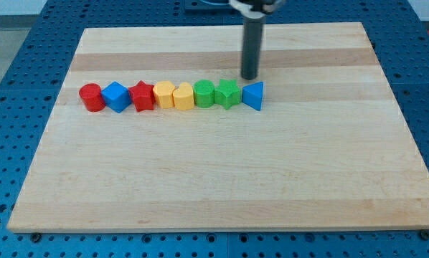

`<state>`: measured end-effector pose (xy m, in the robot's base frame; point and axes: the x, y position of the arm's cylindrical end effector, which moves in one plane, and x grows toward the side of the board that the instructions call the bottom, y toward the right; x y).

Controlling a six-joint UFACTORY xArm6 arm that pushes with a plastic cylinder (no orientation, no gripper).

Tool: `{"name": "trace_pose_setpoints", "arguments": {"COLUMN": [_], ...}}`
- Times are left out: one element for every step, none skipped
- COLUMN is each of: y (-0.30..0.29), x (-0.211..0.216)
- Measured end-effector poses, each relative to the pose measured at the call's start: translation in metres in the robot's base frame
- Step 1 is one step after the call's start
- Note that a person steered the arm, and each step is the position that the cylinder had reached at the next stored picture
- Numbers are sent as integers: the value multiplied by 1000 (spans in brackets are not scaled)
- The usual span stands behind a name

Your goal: Slide the green star vertically below the green circle

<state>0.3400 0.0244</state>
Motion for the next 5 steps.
{"name": "trace_pose_setpoints", "arguments": {"y": [-12, -12, -12, -12, -12], "x": [3, 25, 55, 83, 110]}}
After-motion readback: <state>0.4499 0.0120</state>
